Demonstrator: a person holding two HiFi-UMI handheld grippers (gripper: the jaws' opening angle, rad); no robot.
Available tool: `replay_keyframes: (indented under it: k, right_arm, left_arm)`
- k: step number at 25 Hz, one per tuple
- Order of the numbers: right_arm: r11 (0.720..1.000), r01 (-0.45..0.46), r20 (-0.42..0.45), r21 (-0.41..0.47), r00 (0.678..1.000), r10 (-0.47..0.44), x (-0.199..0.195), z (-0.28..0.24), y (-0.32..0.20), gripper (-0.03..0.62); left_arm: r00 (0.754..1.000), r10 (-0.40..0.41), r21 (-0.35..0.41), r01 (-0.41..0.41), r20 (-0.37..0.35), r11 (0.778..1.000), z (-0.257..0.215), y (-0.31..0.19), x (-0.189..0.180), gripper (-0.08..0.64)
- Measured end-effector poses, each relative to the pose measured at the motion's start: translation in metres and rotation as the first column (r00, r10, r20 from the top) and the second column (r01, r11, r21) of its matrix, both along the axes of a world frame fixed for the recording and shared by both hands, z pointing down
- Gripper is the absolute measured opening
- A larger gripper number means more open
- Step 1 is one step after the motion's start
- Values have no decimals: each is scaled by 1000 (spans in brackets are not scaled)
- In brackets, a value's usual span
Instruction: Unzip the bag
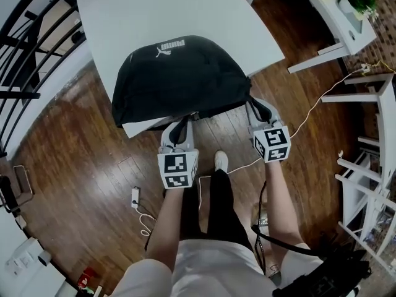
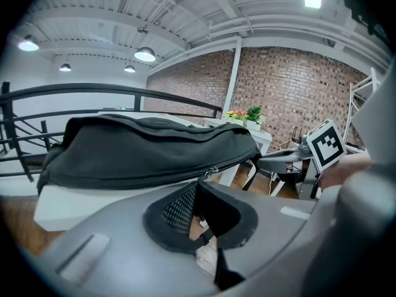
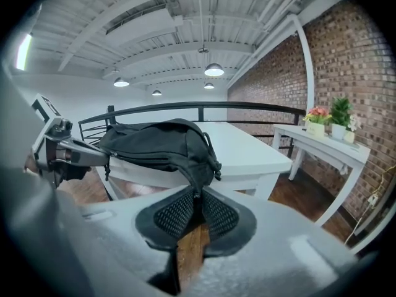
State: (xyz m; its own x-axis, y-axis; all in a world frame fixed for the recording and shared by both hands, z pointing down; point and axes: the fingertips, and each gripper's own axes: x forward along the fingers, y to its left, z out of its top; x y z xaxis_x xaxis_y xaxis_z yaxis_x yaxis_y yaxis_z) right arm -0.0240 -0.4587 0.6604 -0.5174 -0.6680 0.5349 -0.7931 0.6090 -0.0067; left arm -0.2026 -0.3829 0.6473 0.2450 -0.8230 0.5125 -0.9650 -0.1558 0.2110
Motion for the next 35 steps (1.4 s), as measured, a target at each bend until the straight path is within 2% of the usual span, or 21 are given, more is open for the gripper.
replay_keyframes:
  k: [6,16,18,22,25,28,31,35]
  right_arm:
    - [998,-67,0,5,998,67,0,6,-3,34]
    - [994,-105,-73,23,992,106,5,10,-10,34]
    - [993,-118,-92,26,988,120,5,10,-10,34]
    - [988,-154,-87,-7,984,152,2,13,-10,34]
    - [985,-169,-91,-39,982,165,5,17,-7,34]
    - [985,-169,-123,-39,979,163,7,14,0,51]
    - [983,-177,-130,-38,977,171,21,-1,35,55]
    - [981,-184,-41,65,982,187,48,-66,76,50]
  left_arm:
    - [993,-113,-23,114,32,993,-12,19,-63,26]
    - [951,-268,-41,277,154,960,-10,51,-188,25]
    - [948,-271,-47,282,169,958,-8,55,-208,26]
    - [969,-196,-74,208,149,975,-2,56,-208,28]
    - [976,-174,-64,183,130,981,-9,65,-206,44]
    - [971,-197,-39,204,134,978,-25,84,-217,82]
    - [959,-244,-24,250,142,968,-43,126,-219,72]
    - [948,-282,107,268,151,958,-98,158,-193,44]
